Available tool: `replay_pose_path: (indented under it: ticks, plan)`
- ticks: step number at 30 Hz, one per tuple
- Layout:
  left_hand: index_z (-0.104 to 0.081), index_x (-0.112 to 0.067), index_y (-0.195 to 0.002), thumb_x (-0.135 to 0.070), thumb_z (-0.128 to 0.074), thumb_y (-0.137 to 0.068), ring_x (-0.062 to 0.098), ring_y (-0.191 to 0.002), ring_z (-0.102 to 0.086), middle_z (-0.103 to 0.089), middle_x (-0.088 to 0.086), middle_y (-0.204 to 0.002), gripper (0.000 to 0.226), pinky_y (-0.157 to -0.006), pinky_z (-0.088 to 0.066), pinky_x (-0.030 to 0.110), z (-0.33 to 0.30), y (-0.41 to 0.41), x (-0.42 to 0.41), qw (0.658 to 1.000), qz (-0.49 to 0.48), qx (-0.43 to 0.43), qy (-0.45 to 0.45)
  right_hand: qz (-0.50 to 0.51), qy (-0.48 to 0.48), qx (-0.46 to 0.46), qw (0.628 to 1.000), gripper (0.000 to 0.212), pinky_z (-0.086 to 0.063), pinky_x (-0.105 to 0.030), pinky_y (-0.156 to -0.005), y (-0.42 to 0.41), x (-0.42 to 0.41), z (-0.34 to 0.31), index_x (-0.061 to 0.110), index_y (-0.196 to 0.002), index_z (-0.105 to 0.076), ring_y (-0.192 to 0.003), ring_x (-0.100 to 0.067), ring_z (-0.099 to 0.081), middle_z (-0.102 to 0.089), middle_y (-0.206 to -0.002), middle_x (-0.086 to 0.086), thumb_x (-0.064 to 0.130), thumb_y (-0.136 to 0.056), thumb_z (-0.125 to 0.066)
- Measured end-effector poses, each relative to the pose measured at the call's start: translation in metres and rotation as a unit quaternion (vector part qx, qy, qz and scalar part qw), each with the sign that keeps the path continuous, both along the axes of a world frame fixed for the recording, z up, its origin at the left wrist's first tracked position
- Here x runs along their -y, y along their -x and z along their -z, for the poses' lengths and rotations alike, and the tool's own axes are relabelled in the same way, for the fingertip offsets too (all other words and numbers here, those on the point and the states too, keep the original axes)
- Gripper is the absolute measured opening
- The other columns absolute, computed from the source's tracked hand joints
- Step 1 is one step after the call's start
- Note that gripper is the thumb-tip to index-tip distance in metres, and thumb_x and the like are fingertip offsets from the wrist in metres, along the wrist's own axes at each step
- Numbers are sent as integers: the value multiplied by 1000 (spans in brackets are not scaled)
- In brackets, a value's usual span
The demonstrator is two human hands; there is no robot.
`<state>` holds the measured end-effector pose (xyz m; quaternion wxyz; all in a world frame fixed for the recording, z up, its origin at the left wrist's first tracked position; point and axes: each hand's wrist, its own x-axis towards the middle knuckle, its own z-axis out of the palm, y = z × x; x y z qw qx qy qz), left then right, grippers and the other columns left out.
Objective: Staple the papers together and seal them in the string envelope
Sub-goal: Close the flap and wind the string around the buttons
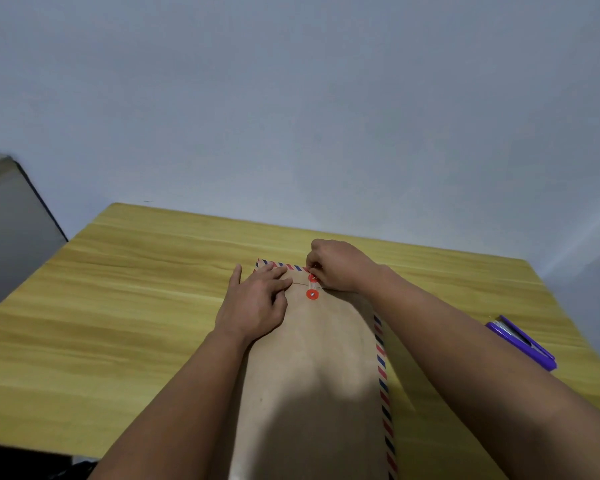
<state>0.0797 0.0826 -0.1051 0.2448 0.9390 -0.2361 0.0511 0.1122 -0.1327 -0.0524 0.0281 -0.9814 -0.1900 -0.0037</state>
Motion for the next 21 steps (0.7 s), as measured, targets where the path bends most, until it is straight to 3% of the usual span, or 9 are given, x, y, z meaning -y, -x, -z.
replay_pose_path:
  ticks: [5, 10, 14, 21]
  plan:
    - [-65, -36, -131, -27, -46, -95, 6, -149, -30, -47, -16, -154, 42, -125, -4, 56, 1, 0, 0, 1000, 1, 3, 0, -69, 63, 74, 993, 22, -29, -32, -61, 4, 5, 1, 18, -98, -77, -73, -28, -61, -59, -92, -2, 21, -100, -55]
    - [-65, -36, -131, -28, -45, -95, 5, -149, -30, -47, -16, -154, 42, -125, -5, 56, 0, 0, 0, 1000, 1, 5, -5, -76, 77, 66, 992, 23, -30, -32, -64, 1, 1, -3, 20, -99, -77, -79, -26, -62, -60, -95, -1, 23, -100, -54]
    - [-66, -36, -130, -28, -46, -95, 5, -149, -30, -47, -17, -153, 41, -125, -5, 56, 0, 0, 0, 1000, 1, 6, -2, -100, 137, 44, 985, 17, -31, -34, -64, -3, -11, -11, 19, -88, -73, -74, -25, -56, -57, -91, -1, 17, -94, -57]
    - [-64, -36, -133, -28, -45, -95, 4, -150, -28, -46, -18, -154, 43, -125, -3, 55, 2, -1, 0, 1000, -3, 2, -2, -122, 229, 25, 965, 23, -32, -35, -70, -8, -18, -21, 21, -84, -69, -76, -24, -61, -47, -85, 5, 26, -99, -53]
